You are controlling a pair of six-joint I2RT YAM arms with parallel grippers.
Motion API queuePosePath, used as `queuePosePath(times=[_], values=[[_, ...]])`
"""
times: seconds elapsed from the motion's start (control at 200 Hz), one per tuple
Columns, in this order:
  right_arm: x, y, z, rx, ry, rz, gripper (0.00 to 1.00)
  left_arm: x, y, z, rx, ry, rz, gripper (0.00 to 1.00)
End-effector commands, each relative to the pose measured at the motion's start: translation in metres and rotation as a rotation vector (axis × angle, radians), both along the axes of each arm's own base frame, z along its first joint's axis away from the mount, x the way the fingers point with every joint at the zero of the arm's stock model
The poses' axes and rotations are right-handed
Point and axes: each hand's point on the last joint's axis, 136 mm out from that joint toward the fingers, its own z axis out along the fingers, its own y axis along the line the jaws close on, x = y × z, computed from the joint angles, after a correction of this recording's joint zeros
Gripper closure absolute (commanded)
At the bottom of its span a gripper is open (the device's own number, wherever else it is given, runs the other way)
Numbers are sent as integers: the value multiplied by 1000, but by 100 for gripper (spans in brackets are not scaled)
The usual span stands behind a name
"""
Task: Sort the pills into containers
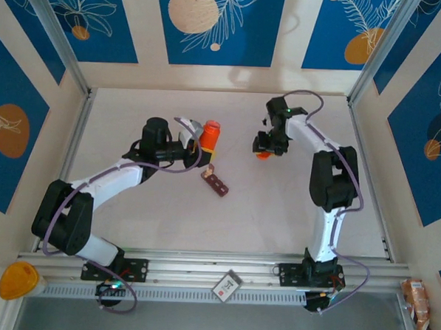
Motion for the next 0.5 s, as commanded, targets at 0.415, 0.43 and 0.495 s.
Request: queuePosePath(times=[0.415,0.43,0.495], values=[[-6,76,173,510,-184,258,58,15,2,-20,70,-203,-10,100],[-6,77,175,515,-185,264,58,16,3,-21,77,-208,-8,100],[-10,83,181,538,-180,297,58,18,4,-25,104,-223,-5,100]])
